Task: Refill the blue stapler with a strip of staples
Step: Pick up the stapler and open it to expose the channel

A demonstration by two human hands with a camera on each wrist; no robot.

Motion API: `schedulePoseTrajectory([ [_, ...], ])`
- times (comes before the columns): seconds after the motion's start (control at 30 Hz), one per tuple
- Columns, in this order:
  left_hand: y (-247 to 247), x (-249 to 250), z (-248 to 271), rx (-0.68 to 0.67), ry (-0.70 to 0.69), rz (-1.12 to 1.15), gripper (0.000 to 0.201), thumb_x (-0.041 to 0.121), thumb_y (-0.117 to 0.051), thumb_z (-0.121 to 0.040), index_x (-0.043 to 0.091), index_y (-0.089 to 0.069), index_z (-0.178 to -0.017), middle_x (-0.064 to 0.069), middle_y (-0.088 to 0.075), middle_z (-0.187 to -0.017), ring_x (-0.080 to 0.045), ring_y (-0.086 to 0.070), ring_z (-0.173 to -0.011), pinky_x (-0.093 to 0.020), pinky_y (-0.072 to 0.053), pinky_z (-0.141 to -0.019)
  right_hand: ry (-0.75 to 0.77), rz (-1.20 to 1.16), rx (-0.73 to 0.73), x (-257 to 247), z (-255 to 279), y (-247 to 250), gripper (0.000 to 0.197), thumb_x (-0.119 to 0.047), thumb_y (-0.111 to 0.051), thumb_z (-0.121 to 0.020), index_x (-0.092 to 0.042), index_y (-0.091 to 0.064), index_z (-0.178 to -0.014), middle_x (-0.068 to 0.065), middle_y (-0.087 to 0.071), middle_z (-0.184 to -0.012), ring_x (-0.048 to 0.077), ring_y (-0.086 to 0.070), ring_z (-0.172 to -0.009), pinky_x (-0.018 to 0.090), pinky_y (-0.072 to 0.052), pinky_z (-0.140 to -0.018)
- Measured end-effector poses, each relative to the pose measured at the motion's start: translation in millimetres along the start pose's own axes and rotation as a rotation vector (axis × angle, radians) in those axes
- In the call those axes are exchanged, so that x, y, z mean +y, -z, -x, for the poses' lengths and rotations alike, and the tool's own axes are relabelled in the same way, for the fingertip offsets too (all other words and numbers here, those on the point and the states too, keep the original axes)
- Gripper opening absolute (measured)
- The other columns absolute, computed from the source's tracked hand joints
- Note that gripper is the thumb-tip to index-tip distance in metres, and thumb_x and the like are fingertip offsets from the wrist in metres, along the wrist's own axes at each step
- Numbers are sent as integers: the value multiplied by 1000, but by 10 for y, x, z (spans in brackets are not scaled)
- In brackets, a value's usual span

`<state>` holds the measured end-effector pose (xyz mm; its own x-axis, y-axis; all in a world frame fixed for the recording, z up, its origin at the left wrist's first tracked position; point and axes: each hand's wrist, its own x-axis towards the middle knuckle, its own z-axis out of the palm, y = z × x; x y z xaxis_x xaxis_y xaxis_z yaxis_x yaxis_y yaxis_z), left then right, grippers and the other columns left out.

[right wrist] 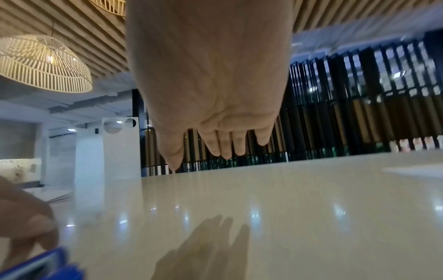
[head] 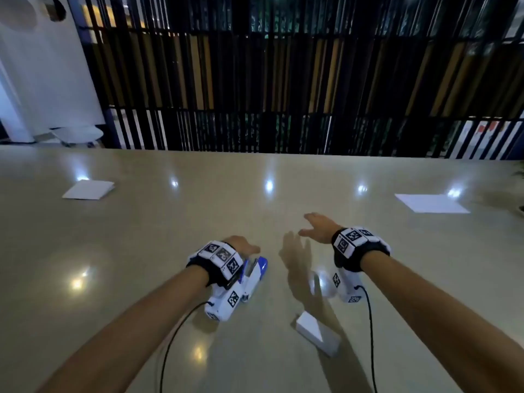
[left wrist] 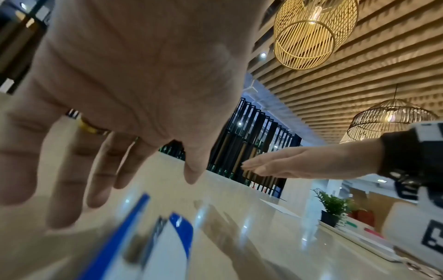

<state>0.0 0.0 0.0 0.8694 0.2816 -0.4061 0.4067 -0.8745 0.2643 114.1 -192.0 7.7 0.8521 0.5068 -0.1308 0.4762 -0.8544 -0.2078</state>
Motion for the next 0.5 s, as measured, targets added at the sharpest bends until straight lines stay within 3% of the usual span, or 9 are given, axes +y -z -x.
schedulePoseTrajectory([
  [0.07,-227,-15,-40,-25,1,70,49,48,-42,-94,7,-56,-71,-9,-55,-74,-24,-51,-64,-31,-40,-70,28,-53,-70,-77,78,-231,66,-38,-44,-97,-6,-19,-149,12,-19,-158,27,-23,-145,45,-20,-119],
  [0.13,-435,-43,-92,41,32,145,45,45,-47,-92,5,-52,-71,-8,-49,-65,-20,-43,-54,-28,-36,-57,53,-85,-120,-183,189,-492,64,-35,-45,-97,-5,-21,-148,13,-21,-158,27,-25,-144,44,-21,-118],
  [0.17,-498,-46,-101,73,33,183,44,44,-48,-91,2,-57,-83,-15,-58,-73,-25,-49,-58,-31,-39,-56,58,-98,-143,-224,215,-586,61,-33,-46,-97,-3,-26,-146,15,-26,-156,28,-29,-142,41,-25,-116],
  [0.2,-550,-53,-130,104,30,216,51,45,-50,-90,-4,-60,-102,-23,-65,-92,-32,-59,-71,-37,-46,-63,62,-111,-155,-264,239,-638,56,-31,-47,-97,0,-33,-142,18,-33,-151,29,-36,-137,38,-31,-111],
  [0.23,-586,-62,-165,140,26,228,62,46,-51,-89,-9,-57,-116,-28,-62,-113,-39,-64,-90,-43,-50,-75,71,-132,-160,-299,249,-665,49,-29,-48,-97,2,-42,-135,21,-41,-145,31,-44,-130,35,-36,-102],
  [0.3,-605,-66,-145,193,47,217,70,51,-49,-88,-7,-52,-125,-28,-50,-133,-43,-55,-116,-47,-46,-96,68,-165,-166,-375,279,-652,35,-26,-49,-96,3,-52,-117,25,-50,-134,30,-51,-114,32,-37,-90],
  [0.37,-629,-73,-131,213,70,230,63,49,-43,-93,-2,-49,-130,-24,-43,-138,-41,-47,-125,-45,-39,-105,76,-177,-168,-425,318,-630,39,-26,-47,-97,4,-51,-121,23,-47,-138,30,-49,-119,33,-36,-98],
  [0.43,-627,-83,-130,259,62,205,50,39,-40,-97,-1,-52,-125,-24,-47,-134,-42,-50,-121,-45,-41,-103,85,-178,-168,-455,333,-612,46,-25,-45,-98,4,-44,-134,21,-45,-141,32,-44,-128,37,-34,-105],
  [0.5,-623,-90,-141,293,45,143,41,29,-41,-98,-2,-56,-119,-24,-53,-129,-42,-55,-115,-44,-45,-98,97,-184,-168,-474,326,-619,46,-25,-44,-98,3,-45,-134,21,-48,-139,33,-46,-126,38,-36,-106],
])
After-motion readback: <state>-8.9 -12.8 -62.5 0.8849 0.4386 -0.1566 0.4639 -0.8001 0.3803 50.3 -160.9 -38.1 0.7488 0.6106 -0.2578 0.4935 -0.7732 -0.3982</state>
